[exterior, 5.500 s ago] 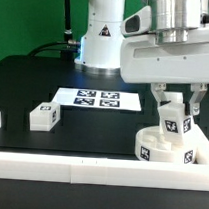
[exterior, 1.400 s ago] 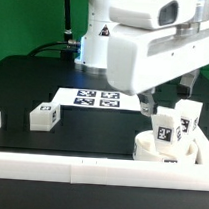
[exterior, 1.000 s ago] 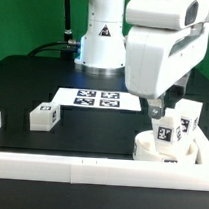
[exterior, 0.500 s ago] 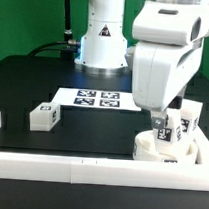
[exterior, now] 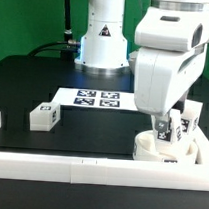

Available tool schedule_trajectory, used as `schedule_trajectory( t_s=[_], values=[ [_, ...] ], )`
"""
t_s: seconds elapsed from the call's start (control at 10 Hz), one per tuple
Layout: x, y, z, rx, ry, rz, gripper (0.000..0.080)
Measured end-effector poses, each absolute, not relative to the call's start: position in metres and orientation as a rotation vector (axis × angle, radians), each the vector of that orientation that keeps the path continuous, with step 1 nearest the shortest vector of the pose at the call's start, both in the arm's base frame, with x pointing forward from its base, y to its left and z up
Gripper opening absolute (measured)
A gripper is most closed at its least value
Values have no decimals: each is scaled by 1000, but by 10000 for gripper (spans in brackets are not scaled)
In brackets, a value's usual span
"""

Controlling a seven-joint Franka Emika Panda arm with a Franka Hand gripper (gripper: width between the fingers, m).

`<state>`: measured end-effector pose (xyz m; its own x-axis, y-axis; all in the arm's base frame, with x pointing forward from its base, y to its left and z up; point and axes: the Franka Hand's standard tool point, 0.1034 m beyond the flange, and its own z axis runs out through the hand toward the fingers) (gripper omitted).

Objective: Assemble stool

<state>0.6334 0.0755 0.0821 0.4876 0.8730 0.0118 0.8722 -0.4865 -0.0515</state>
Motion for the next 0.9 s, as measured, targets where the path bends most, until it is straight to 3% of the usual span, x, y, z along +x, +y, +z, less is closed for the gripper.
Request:
schedule_trajectory(
  t_s=[0.1,0.2,0.5,0.9],
  values=[
    [633,75,82,-2667,-1563,25,388],
    [633,75,82,-2668,-1562,25,334],
    [634,74,82,-2706,-1494,26,334],
    [632,81,81,-3017,-690,45,334]
  ],
)
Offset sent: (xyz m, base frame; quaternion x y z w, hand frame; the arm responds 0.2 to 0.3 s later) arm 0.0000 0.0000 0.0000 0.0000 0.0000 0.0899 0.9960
